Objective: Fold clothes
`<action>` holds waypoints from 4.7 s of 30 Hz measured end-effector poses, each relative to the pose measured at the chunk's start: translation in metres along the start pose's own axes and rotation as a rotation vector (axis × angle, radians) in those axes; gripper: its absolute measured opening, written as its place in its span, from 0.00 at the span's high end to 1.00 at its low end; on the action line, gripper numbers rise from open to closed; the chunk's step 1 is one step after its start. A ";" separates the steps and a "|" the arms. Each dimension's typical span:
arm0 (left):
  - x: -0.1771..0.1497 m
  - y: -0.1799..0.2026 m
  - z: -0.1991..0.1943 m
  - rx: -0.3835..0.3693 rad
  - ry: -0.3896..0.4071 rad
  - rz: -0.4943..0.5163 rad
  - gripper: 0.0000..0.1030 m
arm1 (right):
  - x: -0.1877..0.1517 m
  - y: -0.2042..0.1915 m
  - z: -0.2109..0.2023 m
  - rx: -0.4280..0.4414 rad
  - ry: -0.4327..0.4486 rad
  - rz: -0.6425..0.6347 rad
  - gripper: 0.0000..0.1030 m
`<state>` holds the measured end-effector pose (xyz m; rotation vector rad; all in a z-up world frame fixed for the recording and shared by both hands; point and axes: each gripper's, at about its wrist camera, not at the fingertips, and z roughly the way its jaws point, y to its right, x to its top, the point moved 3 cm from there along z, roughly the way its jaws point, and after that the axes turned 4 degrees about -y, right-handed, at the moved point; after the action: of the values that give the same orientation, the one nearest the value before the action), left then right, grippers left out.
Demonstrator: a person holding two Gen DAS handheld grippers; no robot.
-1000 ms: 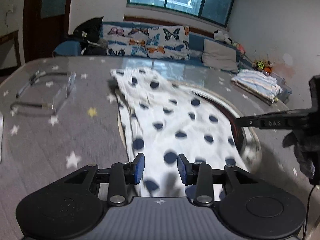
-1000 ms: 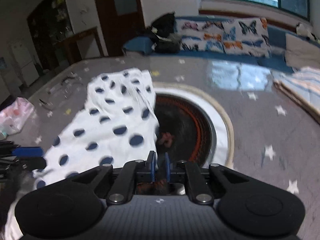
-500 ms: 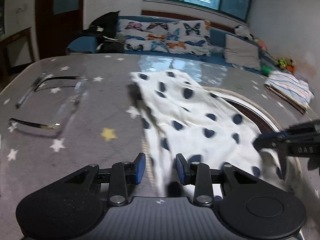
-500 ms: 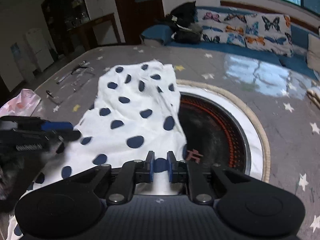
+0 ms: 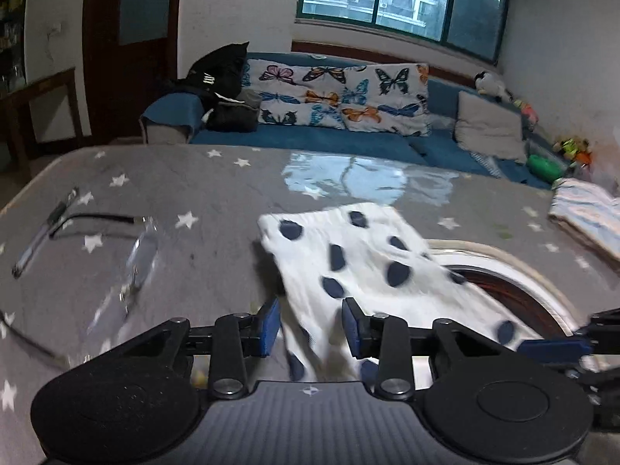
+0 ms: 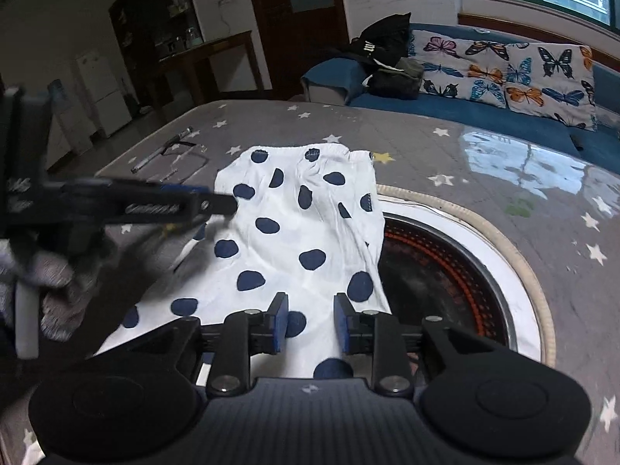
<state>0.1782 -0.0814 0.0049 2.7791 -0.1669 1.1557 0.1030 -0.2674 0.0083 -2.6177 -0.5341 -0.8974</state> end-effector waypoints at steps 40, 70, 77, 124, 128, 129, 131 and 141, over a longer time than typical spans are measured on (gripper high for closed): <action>0.063 0.053 0.073 -0.176 -0.027 0.016 0.82 | 0.009 0.011 0.019 0.072 -0.009 -0.036 0.55; -0.150 0.042 -0.135 -0.126 -0.022 0.285 0.45 | -0.121 -0.110 -0.090 0.037 -0.072 -0.345 0.47; -0.160 0.040 -0.152 -0.110 0.004 0.300 0.41 | -0.143 -0.146 -0.125 0.078 -0.018 -0.443 0.47; -0.230 0.029 -0.223 -0.220 0.133 0.546 0.35 | -0.156 -0.182 -0.131 0.215 -0.018 -0.457 0.75; -0.223 0.019 -0.220 -0.223 0.122 0.498 0.35 | -0.155 -0.184 -0.129 0.262 -0.060 -0.460 0.69; -0.221 0.014 -0.220 -0.222 0.118 0.478 0.35 | -0.154 -0.184 -0.131 0.275 -0.060 -0.459 0.68; -0.215 0.009 -0.220 -0.223 0.117 0.429 0.34 | -0.147 -0.180 -0.138 0.292 -0.053 -0.451 0.66; -0.182 -0.011 -0.224 -0.237 0.120 0.165 0.29 | -0.089 -0.124 -0.147 0.256 0.030 -0.322 0.58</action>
<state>-0.1037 -0.0250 0.0310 2.5201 -0.4952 1.2446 -0.0928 -0.2409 0.0840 -2.3214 -1.0119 -0.8904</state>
